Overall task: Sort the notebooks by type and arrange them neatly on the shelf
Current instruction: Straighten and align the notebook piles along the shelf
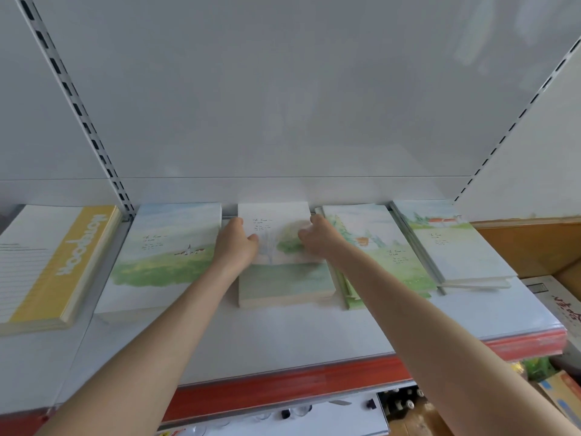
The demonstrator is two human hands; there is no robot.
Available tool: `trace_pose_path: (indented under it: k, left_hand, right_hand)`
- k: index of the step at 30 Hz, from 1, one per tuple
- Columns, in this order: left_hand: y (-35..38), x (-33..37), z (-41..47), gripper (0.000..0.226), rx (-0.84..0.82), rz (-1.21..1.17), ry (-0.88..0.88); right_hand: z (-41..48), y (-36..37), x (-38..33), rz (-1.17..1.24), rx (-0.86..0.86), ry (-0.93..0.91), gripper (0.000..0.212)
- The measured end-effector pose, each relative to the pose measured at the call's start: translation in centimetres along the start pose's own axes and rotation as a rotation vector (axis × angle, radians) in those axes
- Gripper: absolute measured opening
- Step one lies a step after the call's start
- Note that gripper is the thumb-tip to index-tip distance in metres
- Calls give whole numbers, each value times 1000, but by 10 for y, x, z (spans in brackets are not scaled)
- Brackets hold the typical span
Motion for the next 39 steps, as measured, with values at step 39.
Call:
trace_pose_path:
  k: [39]
  left_hand:
    - [10,-10,-86,22,-176,314,322]
  right_hand:
    - [-78,13,58,-467,111,-406,36]
Point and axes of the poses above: each hand's wrist, its own z-axis towards the middle knuckle, its own y-axis out of the palm, x = y × z, the point moved 4 cm from there along z, towards the middle knuckle, and after that the axes turned 11 degrees about y, right-handed, at the moved point
